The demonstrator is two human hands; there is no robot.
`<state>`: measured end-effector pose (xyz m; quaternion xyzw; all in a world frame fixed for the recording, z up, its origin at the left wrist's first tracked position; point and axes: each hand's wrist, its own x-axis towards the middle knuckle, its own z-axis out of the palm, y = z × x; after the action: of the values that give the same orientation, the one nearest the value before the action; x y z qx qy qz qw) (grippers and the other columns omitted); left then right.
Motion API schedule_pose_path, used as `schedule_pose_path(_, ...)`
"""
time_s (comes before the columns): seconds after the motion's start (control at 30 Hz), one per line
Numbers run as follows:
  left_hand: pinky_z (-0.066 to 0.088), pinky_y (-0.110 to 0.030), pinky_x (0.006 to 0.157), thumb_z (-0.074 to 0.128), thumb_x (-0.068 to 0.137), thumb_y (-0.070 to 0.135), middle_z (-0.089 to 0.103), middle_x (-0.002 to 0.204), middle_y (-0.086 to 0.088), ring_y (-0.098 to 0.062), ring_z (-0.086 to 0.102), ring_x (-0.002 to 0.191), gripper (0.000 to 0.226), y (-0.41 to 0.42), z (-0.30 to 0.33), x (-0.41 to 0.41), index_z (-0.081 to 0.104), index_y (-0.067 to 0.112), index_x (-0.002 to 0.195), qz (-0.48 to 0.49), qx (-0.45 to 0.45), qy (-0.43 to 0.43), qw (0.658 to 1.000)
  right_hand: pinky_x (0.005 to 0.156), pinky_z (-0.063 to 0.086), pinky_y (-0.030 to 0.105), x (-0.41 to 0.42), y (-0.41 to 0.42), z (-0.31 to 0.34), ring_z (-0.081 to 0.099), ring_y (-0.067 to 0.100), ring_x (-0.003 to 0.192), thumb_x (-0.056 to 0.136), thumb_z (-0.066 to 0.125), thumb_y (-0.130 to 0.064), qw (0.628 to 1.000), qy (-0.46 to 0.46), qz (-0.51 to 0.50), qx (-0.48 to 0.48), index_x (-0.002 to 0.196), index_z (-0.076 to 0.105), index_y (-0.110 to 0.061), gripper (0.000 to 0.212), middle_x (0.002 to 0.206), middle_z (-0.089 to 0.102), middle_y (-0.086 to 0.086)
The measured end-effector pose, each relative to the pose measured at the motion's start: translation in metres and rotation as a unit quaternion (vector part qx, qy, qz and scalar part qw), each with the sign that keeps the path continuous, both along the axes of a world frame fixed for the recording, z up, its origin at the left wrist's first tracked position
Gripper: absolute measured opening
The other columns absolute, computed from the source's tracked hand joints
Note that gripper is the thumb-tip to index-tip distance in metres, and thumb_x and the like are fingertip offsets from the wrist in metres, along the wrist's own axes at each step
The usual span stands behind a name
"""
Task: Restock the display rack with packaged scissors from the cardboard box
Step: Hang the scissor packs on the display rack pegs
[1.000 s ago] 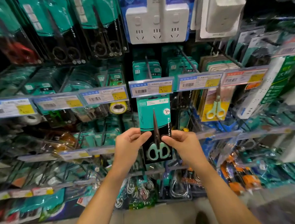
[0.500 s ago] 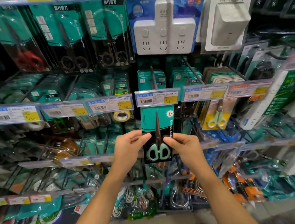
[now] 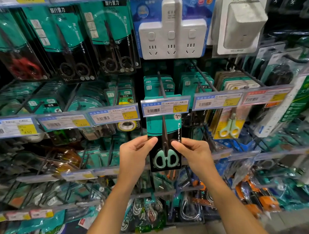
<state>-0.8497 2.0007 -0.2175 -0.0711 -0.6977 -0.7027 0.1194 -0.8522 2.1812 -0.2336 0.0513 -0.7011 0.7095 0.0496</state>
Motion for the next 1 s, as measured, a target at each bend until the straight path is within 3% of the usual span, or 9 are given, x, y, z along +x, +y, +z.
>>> schedule_pose_path(0.17, 0.055, -0.013, 0.069, 0.072, 0.088, 0.017, 0.078, 0.084, 0.013, -0.005, 0.075, 0.080, 0.027, 0.004, -0.003, -0.009, 0.079, 0.043, 0.083, 0.011, -0.022, 0.007, 1.000, 0.067, 0.059, 0.045, -0.009, 0.003, -0.004, 0.072, 0.032, 0.077, 0.090, 0.068, -0.021, 1.000, 0.014, -0.015, 0.019, 0.085, 0.077, -0.009, 0.016, 0.079, 0.075, 0.012)
schedule_pose_path(0.3, 0.060, -0.026, 0.078, 0.074, 0.087, 0.027, 0.079, 0.091, 0.005, -0.012, 0.075, 0.089, 0.010, 0.002, -0.013, -0.023, 0.080, 0.026, 0.095, 0.016, -0.030, -0.027, 0.999, 0.062, 0.059, 0.031, -0.020, 0.002, -0.005, 0.074, 0.023, 0.075, 0.091, 0.068, -0.019, 1.000, 0.012, -0.016, 0.023, 0.087, 0.079, -0.013, 0.013, 0.078, 0.077, 0.006)
schedule_pose_path(0.43, 0.059, -0.026, 0.079, 0.078, 0.082, 0.032, 0.079, 0.086, 0.007, -0.008, 0.075, 0.086, 0.026, 0.006, -0.022, -0.041, 0.075, 0.014, 0.101, 0.052, -0.032, -0.080, 0.995, 0.068, 0.058, 0.042, -0.035, 0.002, -0.006, 0.072, 0.034, 0.077, 0.092, 0.067, -0.018, 0.999, 0.030, -0.021, 0.018, 0.088, 0.078, -0.009, 0.015, 0.081, 0.076, 0.013)
schedule_pose_path(0.57, 0.056, -0.023, 0.074, 0.076, 0.085, 0.031, 0.076, 0.073, 0.000, -0.010, 0.072, 0.075, 0.010, 0.013, -0.022, -0.062, 0.071, 0.025, 0.079, 0.089, -0.031, -0.106, 0.990, 0.061, 0.046, 0.035, -0.056, 0.002, -0.009, 0.053, 0.029, 0.057, 0.089, 0.070, -0.022, 0.998, 0.024, -0.035, 0.038, 0.076, 0.070, 0.003, 0.029, 0.069, 0.068, 0.022)
schedule_pose_path(0.63, 0.050, -0.010, 0.063, 0.077, 0.083, 0.033, 0.072, 0.063, 0.012, 0.003, 0.067, 0.064, 0.014, 0.016, -0.020, -0.071, 0.067, 0.032, 0.073, 0.117, -0.037, -0.111, 0.986, 0.066, 0.049, 0.020, -0.067, 0.000, -0.008, 0.064, 0.011, 0.063, 0.087, 0.072, -0.019, 0.998, 0.001, -0.048, 0.031, 0.076, 0.076, -0.017, 0.012, 0.071, 0.075, 0.000)
schedule_pose_path(0.7, 0.048, -0.009, 0.060, 0.079, 0.081, 0.033, 0.068, 0.058, 0.018, 0.005, 0.065, 0.062, 0.018, 0.016, -0.020, -0.080, 0.065, 0.034, 0.070, 0.141, -0.051, -0.105, 0.983, 0.068, 0.047, 0.009, -0.077, -0.002, -0.007, 0.066, -0.006, 0.072, 0.087, 0.073, -0.020, 0.998, -0.016, -0.048, 0.031, 0.087, 0.074, -0.020, 0.001, 0.075, 0.073, -0.013)
schedule_pose_path(0.8, 0.049, -0.012, 0.065, 0.078, 0.082, 0.034, 0.067, 0.067, 0.014, -0.007, 0.066, 0.070, 0.017, 0.014, -0.022, -0.091, 0.072, 0.018, 0.081, 0.155, -0.086, -0.096, 0.979, 0.065, 0.047, 0.013, -0.085, -0.003, -0.008, 0.063, -0.003, 0.067, 0.088, 0.072, -0.024, 0.998, 0.009, -0.037, 0.051, 0.085, 0.075, -0.010, 0.014, 0.069, 0.072, -0.010)
schedule_pose_path(0.93, 0.042, 0.000, 0.057, 0.077, 0.083, 0.035, 0.064, 0.068, 0.015, 0.006, 0.060, 0.067, 0.033, 0.015, -0.023, -0.100, 0.074, 0.005, 0.098, 0.172, -0.116, -0.083, 0.975, 0.065, 0.044, 0.016, -0.093, -0.005, -0.007, 0.057, 0.004, 0.064, 0.087, 0.073, -0.024, 0.997, 0.006, -0.052, 0.052, 0.075, 0.067, -0.002, 0.026, 0.066, 0.065, -0.005)
schedule_pose_path(1.0, 0.042, 0.001, 0.057, 0.077, 0.083, 0.033, 0.062, 0.068, 0.019, 0.009, 0.058, 0.066, 0.034, 0.016, -0.025, -0.104, 0.074, 0.003, 0.100, 0.181, -0.113, -0.076, 0.974, 0.056, 0.036, 0.011, -0.097, -0.007, -0.007, 0.043, -0.005, 0.051, 0.087, 0.072, -0.019, 0.997, 0.008, -0.050, 0.054, 0.058, 0.056, -0.015, 0.034, 0.051, 0.049, -0.017)
